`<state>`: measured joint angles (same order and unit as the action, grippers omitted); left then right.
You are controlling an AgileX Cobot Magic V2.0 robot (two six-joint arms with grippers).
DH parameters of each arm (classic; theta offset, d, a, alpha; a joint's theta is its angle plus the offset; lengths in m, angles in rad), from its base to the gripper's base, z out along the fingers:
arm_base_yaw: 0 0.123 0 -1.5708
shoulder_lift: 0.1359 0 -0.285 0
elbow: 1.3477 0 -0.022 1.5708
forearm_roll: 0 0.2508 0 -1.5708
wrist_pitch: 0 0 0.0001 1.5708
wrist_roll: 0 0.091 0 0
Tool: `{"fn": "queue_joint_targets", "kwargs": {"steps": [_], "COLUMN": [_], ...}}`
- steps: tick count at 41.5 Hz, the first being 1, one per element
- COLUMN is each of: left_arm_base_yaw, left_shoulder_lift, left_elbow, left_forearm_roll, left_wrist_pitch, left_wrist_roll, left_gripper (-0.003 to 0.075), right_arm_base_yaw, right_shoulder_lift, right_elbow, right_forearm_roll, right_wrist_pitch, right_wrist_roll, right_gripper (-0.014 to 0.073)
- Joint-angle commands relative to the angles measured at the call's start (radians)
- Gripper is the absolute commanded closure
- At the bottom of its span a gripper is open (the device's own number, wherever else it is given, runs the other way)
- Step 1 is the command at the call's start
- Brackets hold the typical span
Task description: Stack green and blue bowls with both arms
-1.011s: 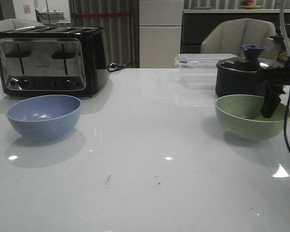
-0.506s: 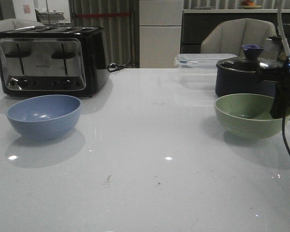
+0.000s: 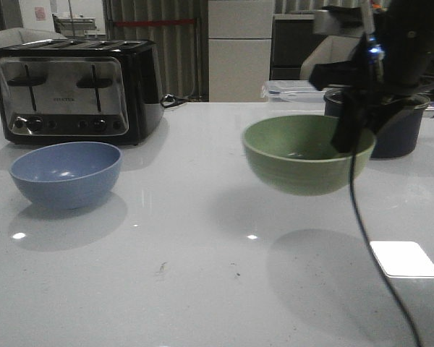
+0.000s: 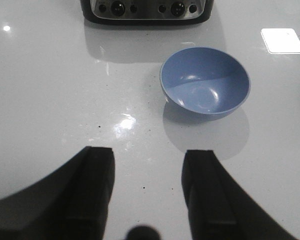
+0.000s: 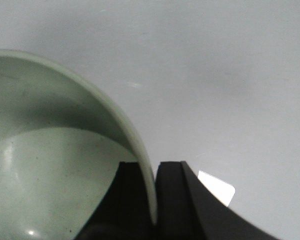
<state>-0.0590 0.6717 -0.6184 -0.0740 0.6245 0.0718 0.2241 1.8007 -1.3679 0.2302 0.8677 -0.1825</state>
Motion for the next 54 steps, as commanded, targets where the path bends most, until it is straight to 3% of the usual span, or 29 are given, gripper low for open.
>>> {"fn": "queue_joint_targets", "kwargs": {"steps": [1,12,22,25,38,54], "left_arm_base_yaw": [0.0,0.0,0.0,0.0,0.0,0.0], "left_shoulder_lift": [0.005,0.005,0.005,0.005,0.005,0.005], "left_elbow": [-0.032,-0.032,-0.032,-0.032,-0.032,-0.032], "left_forearm_roll": [-0.007,-0.007,-0.007,-0.007,-0.007,-0.007], "left_wrist_pitch": [-0.083,-0.083,-0.083,-0.083,-0.083,-0.093], "left_wrist_roll": [-0.001,-0.001,-0.001,-0.001,-0.001,-0.001], "left_gripper": [0.0341,0.0341,0.0341,0.0341,0.0341,0.0341], "right_arm_base_yaw": [0.074,0.205,0.221,0.221,0.221,0.221], "right_shoulder_lift": [-0.034,0.057,0.084,0.071,-0.168,-0.616], "right_elbow": [-0.005,0.002,0.001,-0.001,0.075,0.394], "right_forearm_roll": [0.015,0.019,0.02,0.014,-0.008,-0.005], "right_wrist_pitch": [-0.039,-0.079,-0.114,-0.127,-0.209,-0.265], "right_wrist_roll": [-0.018,-0.018,-0.018,-0.018,-0.06,-0.086], "right_gripper": [0.0541,0.0512,0.0196,0.0155,0.016,0.016]}}
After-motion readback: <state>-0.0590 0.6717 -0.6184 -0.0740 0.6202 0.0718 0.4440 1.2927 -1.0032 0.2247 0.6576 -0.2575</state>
